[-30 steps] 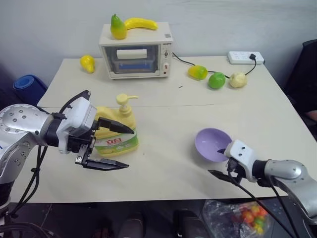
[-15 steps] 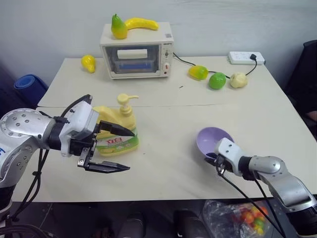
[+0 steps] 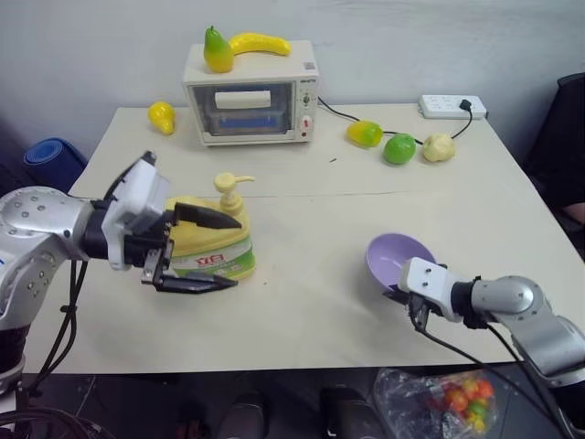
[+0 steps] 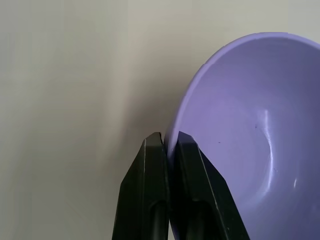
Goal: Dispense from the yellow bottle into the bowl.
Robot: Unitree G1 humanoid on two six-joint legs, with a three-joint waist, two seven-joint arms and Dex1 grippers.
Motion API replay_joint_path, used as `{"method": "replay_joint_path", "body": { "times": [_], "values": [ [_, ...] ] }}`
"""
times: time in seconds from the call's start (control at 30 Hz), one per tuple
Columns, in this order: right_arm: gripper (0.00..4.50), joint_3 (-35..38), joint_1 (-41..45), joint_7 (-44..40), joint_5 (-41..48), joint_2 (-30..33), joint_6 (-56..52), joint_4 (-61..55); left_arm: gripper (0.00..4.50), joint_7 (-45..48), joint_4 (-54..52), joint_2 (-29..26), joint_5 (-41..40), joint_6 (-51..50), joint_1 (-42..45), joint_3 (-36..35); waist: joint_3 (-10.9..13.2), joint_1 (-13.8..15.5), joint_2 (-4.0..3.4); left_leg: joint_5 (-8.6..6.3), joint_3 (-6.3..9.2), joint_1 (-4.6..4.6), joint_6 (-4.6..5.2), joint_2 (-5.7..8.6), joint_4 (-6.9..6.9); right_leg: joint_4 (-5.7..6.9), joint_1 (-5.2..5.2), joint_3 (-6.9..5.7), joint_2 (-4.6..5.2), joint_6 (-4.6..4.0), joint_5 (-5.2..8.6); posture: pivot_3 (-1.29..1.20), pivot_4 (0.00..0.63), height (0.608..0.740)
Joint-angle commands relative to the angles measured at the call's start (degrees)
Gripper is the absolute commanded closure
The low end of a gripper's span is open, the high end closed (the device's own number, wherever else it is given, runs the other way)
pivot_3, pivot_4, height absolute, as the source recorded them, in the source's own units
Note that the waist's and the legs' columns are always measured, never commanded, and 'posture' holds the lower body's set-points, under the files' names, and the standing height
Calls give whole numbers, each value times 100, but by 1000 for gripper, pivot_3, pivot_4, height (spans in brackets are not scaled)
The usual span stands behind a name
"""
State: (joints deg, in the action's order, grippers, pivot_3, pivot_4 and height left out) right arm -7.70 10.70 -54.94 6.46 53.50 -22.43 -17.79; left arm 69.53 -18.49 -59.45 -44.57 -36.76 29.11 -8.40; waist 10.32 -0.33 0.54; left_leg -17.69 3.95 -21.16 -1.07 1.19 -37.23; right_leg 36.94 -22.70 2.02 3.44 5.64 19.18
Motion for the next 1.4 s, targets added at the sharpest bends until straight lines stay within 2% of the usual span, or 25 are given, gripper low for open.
{"method": "replay_joint_path", "body": {
  "times": [0.03, 0.07, 0.17, 0.33, 0.43, 0.6, 0.77, 0.9, 1.0, 1.23, 1.4],
  "values": [
    [4491, -14, 570, -490, 92, 187, 155, -343, 0, -151, 416, 73, -126, -154, 598, -196, 1, -10, 1, 0, 0, 1, 0, -1, -1, 1, 0, 0, -1, 0, 0, 0, 150, 740],
    [4491, -81, 866, -626, 127, 166, 88, -360, 0, -208, 592, 134, -132, -179, 800, -214, 1, -14, 1, 0, 0, 0, 0, -2, -3, 2, 0, -2, -3, 0, 0, 0, 150, 740],
    [4500, -329, 1706, -1073, 284, 21, -74, -334, 556, -112, 1112, 133, -10, -219, 1294, -142, 2, -53, -1, 1, 0, 0, -1, -1, -1, 7, -6, -4, -3, 0, 0, 0, 150, 740],
    [4500, -809, 2808, -1818, 415, -182, -207, -24, 2049, 516, 2050, -15, 330, -75, 2068, 133, 2, -102, -1, 11, 7, -11, -22, -2, 5, 5, -18, -11, -2, 0, 0, 0, 150, 740],
    [4500, -1266, 3523, -2314, 174, -369, 80, 576, 3014, 968, 3029, -22, 905, 407, 2678, 449, 2, -120, -1, 13, -4, -31, -26, 8, 1, 10, -46, -19, 2, 3, -1, 0, 150, 740],
    [4500, -1792, 4242, -2501, -353, -929, 704, 1763, 4491, 1423, 4015, 253, 1445, 777, 3311, 834, 2, -130, 0, 13, -32, -48, -25, 11, -9, 40, -85, -22, 3, 7, -4, 0, 150, 740],
    [4500, -1951, 4670, -2596, -703, -1369, 1323, 2659, 4491, 2235, 4695, 554, 1847, 1336, 3692, 1341, 3, -136, 1, 15, -45, -58, -28, 10, -21, 74, -109, -13, 4, 7, -3, 0, 150, 740],
    [4500, -1946, 4865, -2740, -757, -1582, 1547, 2981, 4491, 2297, 5767, 903, 2289, 2137, 4140, 1814, 3, -142, 1, 15, -43, -145, -30, 11, -83, 107, -188, -13, 6, 10, -5, 0, 150, 740],
    [4500, -1937, 4993, -2850, -770, -1699, 1554, 3048, 4491, 2297, 6075, 986, 2286, 2348, 4333, 1851, 3, -157, 1, 16, -46, -146, -33, 11, -87, 111, -190, -12, 5, 11, -6, 0, 150, 740],
    [4500, -1941, 5247, -2889, -885, -1971, 1628, 3356, 4491, 2297, 5390, 680, 1930, 2152, 4242, 1610, 3, -252, 1, 20, -45, -208, -39, 12, -96, 172, -267, -11, 12, 12, -7, 0, 150, 740],
    [4500, -1876, 5284, -3036, -758, -2092, 1660, 3332, 4491, 2138, 4171, 357, 1634, 1509, 3678, 1254, 3, -308, 0, 22, -46, -212, -43, 13, -95, 175, -272, -11, 13, 12, -7, 0, 150, 740]
  ]
}}
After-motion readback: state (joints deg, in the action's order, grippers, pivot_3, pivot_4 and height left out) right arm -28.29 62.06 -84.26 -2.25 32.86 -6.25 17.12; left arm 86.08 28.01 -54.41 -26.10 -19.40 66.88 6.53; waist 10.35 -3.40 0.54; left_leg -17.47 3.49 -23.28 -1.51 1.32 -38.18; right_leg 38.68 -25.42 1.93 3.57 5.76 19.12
